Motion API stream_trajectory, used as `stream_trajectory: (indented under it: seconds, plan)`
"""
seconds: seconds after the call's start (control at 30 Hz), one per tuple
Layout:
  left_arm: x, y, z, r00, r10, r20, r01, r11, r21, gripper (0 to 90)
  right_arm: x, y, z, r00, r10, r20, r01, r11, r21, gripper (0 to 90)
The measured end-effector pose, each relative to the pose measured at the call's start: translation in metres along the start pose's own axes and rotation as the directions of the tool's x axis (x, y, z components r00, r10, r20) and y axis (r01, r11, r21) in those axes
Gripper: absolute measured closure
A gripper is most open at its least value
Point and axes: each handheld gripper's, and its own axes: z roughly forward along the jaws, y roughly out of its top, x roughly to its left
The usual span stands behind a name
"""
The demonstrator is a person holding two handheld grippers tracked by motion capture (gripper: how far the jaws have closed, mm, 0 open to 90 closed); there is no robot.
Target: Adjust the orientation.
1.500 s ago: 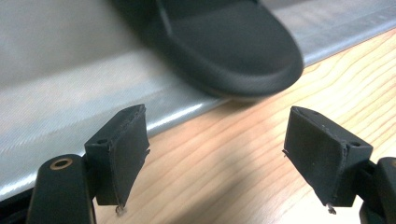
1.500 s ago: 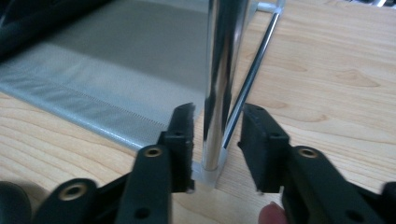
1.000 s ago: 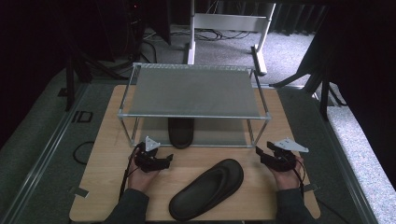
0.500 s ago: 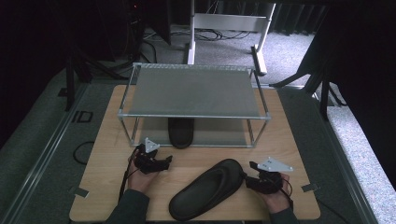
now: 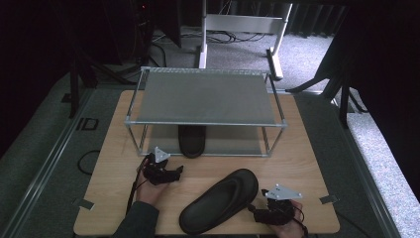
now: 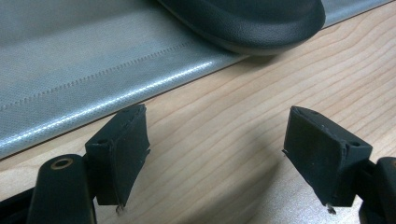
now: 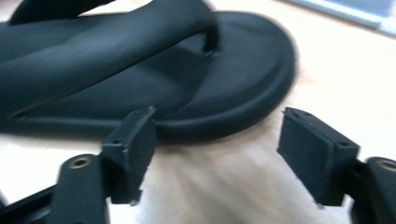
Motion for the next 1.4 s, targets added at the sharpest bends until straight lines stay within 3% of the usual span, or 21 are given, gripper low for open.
stream_trajectory:
  seconds: [0.1, 0.17, 0.33, 0.93, 1.03, 1.1, 1.23, 1.4]
  plan:
    - [0.0, 0.0, 0.0, 1.0, 0.002, -0.001, -0.002, 1.0, -0.001, 22.5, 0.007, -0.003, 0.004, 0.9995, -0.031, -0.008, 0.032, 0.999, 0.025, 22.3]
    - [0.0, 0.0, -0.001, 1.0, 0.001, -0.003, -0.001, 1.0, -0.004, 22.5, 0.01, -0.003, 0.007, 0.9982, -0.057, 0.02, 0.056, 0.998, 0.04, 22.9]
    - [0.0, 0.001, -0.002, 1.0, -0.001, -0.002, 0.001, 1.0, -0.01, 22.5, 0.004, 0.004, 0.015, 0.9985, -0.045, 0.03, 0.044, 0.999, 0.031, 23.9]
    - [0.002, 0.002, -0.002, 0.9999, -0.01, -0.006, 0.009, 0.9999, -0.014, 22.5, 0.002, 0.04, 0.05, 0.9912, -0.102, 0.084, 0.1, 0.995, 0.022, 34.7]
    - [0.002, 0.001, -0.003, 0.9999, -0.013, -0.006, 0.013, 0.9998, -0.017, 22.6, 0.004, 0.045, 0.049, 0.9909, -0.097, 0.093, 0.096, 0.995, 0.019, 39.5]
    - [0.003, 0.001, -0.003, 0.9998, -0.016, -0.009, 0.016, 0.9998, -0.015, 22.5, 0.005, 0.051, 0.043, 0.9926, -0.077, 0.095, 0.078, 0.997, -0.012, 42.1]
    - [0.003, 0.001, -0.002, 0.9999, -0.013, -0.01, 0.013, 0.9999, -0.01, 22.6, 0.011, 0.064, 0.03, 0.9988, -0.036, 0.032, 0.038, 0.996, -0.083, 43.4]
    - [0.002, 0.001, -0.001, 0.9999, -0.005, -0.014, 0.005, 1.0, -0.006, 22.7, 0.025, 0.076, 0.034, 0.9971, -0.051, -0.057, 0.045, 0.994, -0.102, 42.2]
